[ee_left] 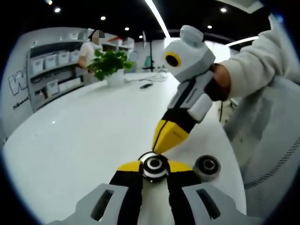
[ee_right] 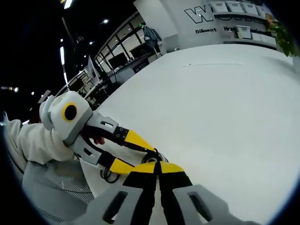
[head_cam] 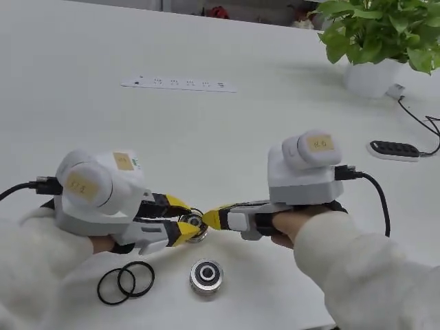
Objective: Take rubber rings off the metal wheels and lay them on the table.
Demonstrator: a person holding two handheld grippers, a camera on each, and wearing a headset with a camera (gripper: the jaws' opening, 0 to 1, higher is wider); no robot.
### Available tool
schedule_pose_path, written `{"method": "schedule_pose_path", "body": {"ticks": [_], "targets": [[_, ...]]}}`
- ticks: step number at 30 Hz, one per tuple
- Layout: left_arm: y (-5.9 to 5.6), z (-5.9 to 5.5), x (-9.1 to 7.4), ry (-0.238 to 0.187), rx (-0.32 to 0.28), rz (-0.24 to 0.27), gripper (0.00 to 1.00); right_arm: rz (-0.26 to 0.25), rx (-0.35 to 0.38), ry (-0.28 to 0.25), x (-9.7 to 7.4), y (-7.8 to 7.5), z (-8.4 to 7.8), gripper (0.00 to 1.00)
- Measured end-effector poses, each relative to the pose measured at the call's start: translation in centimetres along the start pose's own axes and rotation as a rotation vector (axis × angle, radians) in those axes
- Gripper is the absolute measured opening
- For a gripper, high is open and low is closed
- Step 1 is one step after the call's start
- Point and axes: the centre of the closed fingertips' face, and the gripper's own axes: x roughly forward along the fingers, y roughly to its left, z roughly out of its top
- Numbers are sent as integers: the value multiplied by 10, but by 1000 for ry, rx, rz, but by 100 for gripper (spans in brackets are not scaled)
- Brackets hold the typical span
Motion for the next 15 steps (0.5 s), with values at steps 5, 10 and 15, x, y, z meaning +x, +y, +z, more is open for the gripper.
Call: {"method": "schedule_pose_path", "body": {"ticks": [5, 10, 15], "targets": [[-3, 5, -6, 5, 33, -4, 26, -5, 0, -1, 0, -1, 0, 0], [-5, 17, -14, -16, 47, -14, 31, -21, 14, -12, -4, -5, 2, 0], [-6, 26, -25, -15, 88, -19, 39, -24, 23, -25, -6, -5, 5, 0]]}}
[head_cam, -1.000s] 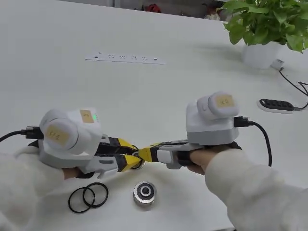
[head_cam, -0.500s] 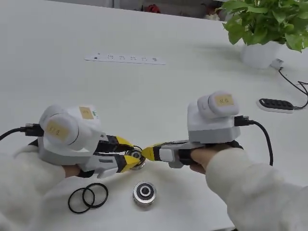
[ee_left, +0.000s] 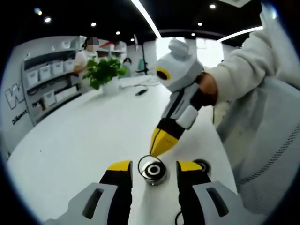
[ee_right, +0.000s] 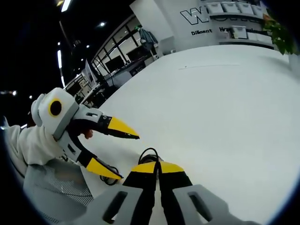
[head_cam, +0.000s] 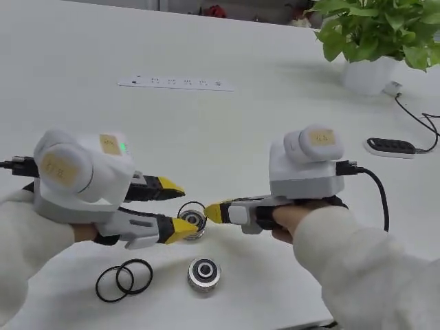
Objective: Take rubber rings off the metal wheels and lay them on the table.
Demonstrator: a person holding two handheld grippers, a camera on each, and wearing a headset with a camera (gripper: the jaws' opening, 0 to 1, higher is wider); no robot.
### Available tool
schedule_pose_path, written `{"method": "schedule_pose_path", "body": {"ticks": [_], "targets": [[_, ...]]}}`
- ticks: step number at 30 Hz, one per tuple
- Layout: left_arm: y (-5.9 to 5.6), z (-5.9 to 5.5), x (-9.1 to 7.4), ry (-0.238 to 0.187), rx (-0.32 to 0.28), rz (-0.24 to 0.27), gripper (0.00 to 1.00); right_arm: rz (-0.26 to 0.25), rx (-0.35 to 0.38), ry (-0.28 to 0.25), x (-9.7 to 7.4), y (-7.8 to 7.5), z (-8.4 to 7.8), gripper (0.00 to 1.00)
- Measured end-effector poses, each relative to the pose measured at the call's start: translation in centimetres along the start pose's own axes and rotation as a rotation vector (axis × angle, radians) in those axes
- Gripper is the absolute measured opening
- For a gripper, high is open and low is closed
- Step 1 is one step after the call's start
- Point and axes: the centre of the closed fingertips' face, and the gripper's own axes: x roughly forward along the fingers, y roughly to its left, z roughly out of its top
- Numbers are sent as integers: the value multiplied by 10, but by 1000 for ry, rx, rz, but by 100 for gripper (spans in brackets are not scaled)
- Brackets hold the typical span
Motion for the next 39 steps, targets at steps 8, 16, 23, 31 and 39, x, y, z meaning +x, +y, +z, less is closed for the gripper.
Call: {"method": "schedule_pose_path", "body": {"ticks": [8, 16, 23, 31, 39], "targets": [[6, 20, -24, -28, 4, 1, 50, 10, 4, -19, -2, 4, 5, 0], [9, 46, -53, -98, 25, 15, 63, 50, 13, -35, -3, 19, 12, 0], [2, 44, -83, -128, 1, 15, 71, 98, 3, -40, 0, 39, 14, 0], [-1, 30, -101, -108, -26, 38, 78, 149, 0, -37, 2, 58, 14, 0], [-9, 16, -117, -107, -73, 57, 94, 194, 8, -7, 6, 72, 7, 0]]}}
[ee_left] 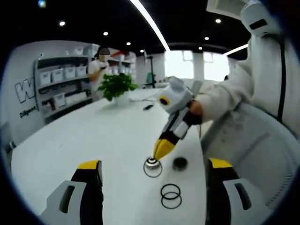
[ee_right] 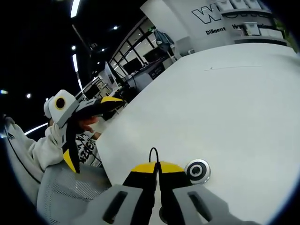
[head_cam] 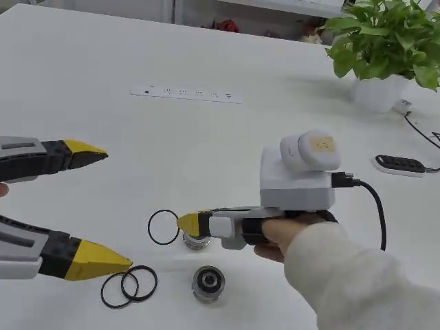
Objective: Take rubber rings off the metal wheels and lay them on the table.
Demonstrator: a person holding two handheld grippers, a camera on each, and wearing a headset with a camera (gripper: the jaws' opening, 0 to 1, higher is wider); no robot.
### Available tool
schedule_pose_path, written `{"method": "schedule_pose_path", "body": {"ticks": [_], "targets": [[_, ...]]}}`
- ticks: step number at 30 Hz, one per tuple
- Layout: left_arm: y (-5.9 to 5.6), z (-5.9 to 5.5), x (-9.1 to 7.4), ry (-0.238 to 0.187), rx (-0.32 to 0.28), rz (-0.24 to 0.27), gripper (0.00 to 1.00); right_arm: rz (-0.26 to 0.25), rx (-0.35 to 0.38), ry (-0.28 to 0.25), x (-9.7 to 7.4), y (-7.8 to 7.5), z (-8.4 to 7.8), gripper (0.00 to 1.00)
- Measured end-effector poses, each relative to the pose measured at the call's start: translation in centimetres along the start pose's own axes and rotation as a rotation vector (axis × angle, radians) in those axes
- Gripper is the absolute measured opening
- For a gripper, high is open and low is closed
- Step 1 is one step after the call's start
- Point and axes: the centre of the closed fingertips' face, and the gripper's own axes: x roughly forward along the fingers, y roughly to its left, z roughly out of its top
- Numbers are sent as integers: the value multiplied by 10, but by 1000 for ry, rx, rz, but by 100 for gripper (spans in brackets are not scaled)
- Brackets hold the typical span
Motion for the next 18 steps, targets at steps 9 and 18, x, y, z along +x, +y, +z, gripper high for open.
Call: {"method": "schedule_pose_path", "body": {"ticks": [9, 18], "targets": [[-7, -19, -21, -2, -50, 44, 99, 54, 3, 34, 8, 17, -9, 0], [-5, -24, -31, -4, -78, 91, 100, 110, 2, 77, 18, 34, -19, 0]]}}
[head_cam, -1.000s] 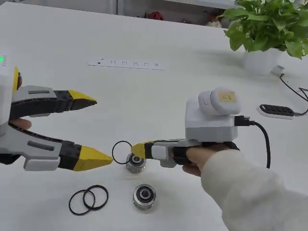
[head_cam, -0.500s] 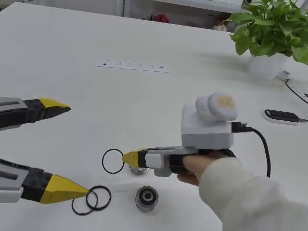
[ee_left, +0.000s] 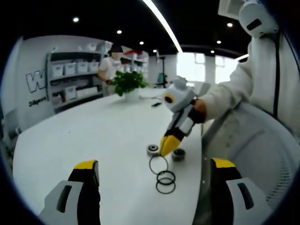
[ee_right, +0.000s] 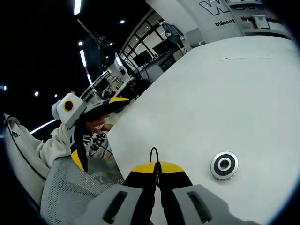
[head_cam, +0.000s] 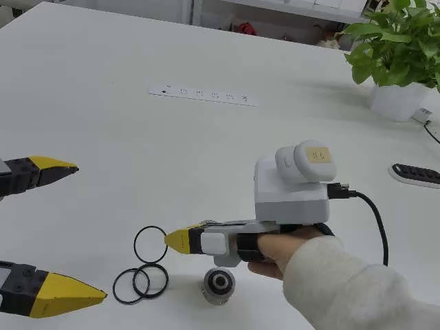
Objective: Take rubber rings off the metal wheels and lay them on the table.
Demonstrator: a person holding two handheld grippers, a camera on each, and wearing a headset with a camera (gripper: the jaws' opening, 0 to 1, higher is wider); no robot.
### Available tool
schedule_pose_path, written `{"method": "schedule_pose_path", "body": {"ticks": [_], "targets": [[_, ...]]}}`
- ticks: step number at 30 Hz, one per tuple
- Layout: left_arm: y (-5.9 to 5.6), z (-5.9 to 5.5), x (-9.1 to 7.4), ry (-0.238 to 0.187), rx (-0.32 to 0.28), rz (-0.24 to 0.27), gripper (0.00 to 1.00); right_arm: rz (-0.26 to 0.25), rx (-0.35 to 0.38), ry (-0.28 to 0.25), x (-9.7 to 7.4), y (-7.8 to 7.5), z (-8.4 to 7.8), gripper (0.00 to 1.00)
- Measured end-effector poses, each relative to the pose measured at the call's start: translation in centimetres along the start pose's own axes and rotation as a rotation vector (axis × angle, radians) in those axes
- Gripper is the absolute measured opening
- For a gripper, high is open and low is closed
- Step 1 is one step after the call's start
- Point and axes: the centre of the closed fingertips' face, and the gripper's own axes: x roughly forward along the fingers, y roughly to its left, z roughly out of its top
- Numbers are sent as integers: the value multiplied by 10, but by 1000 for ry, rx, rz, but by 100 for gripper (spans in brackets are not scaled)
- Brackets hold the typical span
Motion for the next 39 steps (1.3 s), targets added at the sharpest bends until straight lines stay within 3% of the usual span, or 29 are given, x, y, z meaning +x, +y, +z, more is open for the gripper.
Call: {"method": "schedule_pose_path", "body": {"ticks": [11, 15, 39], "targets": [[-8, -8, -2, 24, -13, -18, 100, 38, -16, 72, 15, 13, -20, 0], [-6, -11, -1, 30, -23, -10, 100, 41, -11, 91, 20, 14, -27, 0], [-9, -18, 1, 46, -35, -29, 100, 20, -8, 131, 26, 8, -38, 0]]}}
